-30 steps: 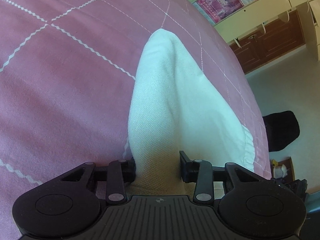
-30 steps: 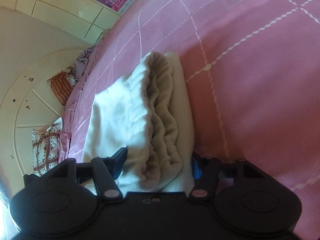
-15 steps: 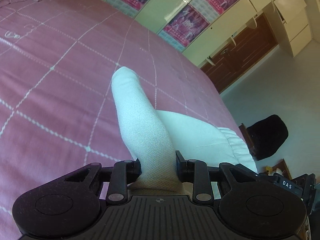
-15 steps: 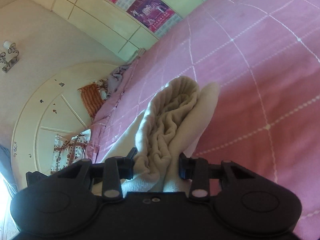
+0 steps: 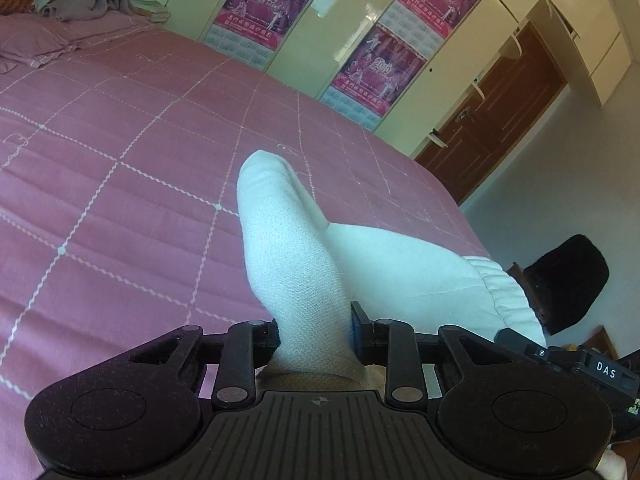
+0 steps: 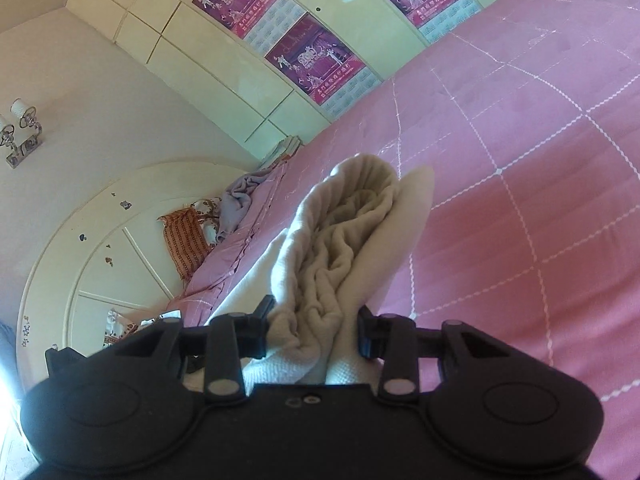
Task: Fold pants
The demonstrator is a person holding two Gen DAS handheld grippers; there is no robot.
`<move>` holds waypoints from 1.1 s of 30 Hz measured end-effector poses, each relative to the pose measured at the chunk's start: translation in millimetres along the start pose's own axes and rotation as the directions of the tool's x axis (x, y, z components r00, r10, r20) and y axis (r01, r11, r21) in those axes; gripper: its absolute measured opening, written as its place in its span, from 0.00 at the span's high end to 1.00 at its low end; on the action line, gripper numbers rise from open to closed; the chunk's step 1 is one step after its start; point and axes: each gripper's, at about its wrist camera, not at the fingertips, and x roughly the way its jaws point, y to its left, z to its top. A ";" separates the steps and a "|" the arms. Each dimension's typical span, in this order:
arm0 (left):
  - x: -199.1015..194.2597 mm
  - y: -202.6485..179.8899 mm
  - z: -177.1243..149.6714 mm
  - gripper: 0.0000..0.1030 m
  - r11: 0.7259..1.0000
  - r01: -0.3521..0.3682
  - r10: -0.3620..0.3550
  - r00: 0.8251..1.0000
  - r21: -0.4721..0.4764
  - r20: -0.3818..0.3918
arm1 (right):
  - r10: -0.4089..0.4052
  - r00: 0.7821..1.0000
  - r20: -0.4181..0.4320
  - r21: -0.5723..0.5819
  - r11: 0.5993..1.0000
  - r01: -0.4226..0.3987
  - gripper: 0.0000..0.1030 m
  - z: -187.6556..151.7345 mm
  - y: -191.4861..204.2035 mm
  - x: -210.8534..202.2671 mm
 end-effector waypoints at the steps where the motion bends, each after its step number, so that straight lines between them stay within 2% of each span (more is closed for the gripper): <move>1: 7.6 -1.5 0.5 0.72 1.000 -0.012 0.012 1.000 0.009 -0.006 | -0.007 1.000 -0.001 -0.004 1.000 0.007 0.63 4.2 -3.6 5.7; 8: 50.6 -1.6 -15.6 0.71 0.994 -0.095 0.100 0.992 0.056 -0.082 | -0.076 0.996 -0.047 0.010 0.997 0.076 0.63 4.2 -40.1 34.1; 12: 60.3 -4.4 -35.4 0.71 0.984 -0.137 0.148 0.985 0.117 -0.090 | -0.109 0.991 -0.075 0.038 0.993 0.112 0.63 -8.4 -66.3 42.9; 15: 62.5 5.1 -46.5 0.71 0.978 -0.163 0.178 0.977 0.127 -0.118 | -0.111 0.991 -0.081 0.073 0.990 0.117 0.62 -16.2 -83.9 43.8; 18: 65.4 16.5 -58.4 0.65 0.977 -0.178 0.194 0.970 0.115 -0.144 | -0.137 0.985 -0.101 0.084 0.986 0.145 0.60 -24.9 -97.5 43.0; 21: 62.3 10.8 -59.6 0.60 0.971 -0.211 0.226 0.964 0.113 -0.138 | -0.220 0.967 -0.130 0.056 0.972 0.229 0.51 -32.4 -101.4 43.2; 23: 52.7 4.4 -60.5 0.59 0.963 -0.245 0.258 0.959 0.117 -0.117 | -0.288 0.950 -0.119 0.032 0.955 0.294 0.41 -34.1 -98.9 39.4; 25: 36.5 -3.3 -62.2 0.59 0.946 -0.295 0.306 0.950 0.131 -0.067 | -0.341 0.937 -0.074 -0.014 0.940 0.341 0.37 -32.4 -87.6 29.5; 27: 20.8 -13.4 -62.8 0.59 0.928 -0.332 0.336 0.942 0.169 0.005 | -0.383 0.924 -0.021 -0.084 0.921 0.380 0.38 -28.1 -73.3 17.7; 29: 10.3 -24.8 -61.4 0.59 0.920 -0.328 0.323 0.945 0.214 0.057 | -0.391 0.920 0.035 -0.172 0.904 0.391 0.44 -27.5 -50.9 10.0; 30: 9.8 -29.9 -61.1 0.59 0.918 -0.319 0.314 0.947 0.235 0.059 | -0.375 0.925 0.058 -0.217 0.900 0.378 0.46 -27.6 -37.9 8.3; 32: 16.7 -38.2 -60.0 0.59 0.911 -0.320 0.323 0.946 0.259 0.032 | -0.348 0.934 0.083 -0.294 0.887 0.356 0.53 -30.9 -13.2 10.4; 33: 20.9 -38.1 -61.8 0.59 0.911 -0.323 0.332 0.943 0.257 0.010 | -0.340 0.936 0.090 -0.342 0.872 0.349 0.54 -35.5 -0.6 13.8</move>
